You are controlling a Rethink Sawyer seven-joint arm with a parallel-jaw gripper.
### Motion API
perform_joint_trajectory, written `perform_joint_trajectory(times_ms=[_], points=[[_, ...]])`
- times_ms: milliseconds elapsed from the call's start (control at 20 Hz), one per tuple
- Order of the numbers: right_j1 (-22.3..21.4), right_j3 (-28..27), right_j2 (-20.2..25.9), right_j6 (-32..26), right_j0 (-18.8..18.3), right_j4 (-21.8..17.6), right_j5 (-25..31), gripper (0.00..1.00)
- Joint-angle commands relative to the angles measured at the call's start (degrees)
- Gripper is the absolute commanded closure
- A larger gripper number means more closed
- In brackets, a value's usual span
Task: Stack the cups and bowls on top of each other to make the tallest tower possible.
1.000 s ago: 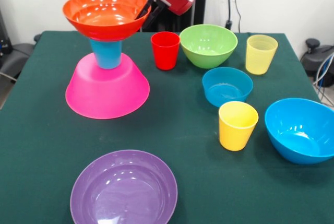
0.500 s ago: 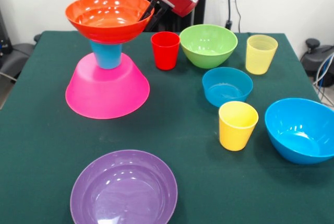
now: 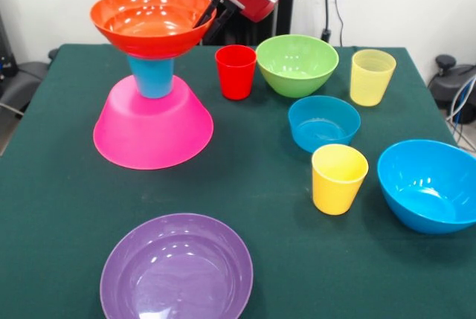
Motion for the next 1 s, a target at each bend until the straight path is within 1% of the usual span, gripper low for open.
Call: perform_joint_trajectory(times_ms=[50, 400, 800, 1000], points=[[1.4, -3.8, 7.2, -8.2, -0.9, -2.4, 7.3, 1.00], [1.7, -4.9, 7.5, -8.3, -0.8, -2.7, 8.4, 1.00], [2.2, -6.4, 7.1, -6.9, 0.1, -3.6, 7.3, 1.00], [2.8, -8.0, 6.9, -6.8, 0.5, -3.8, 7.7, 1.00]])
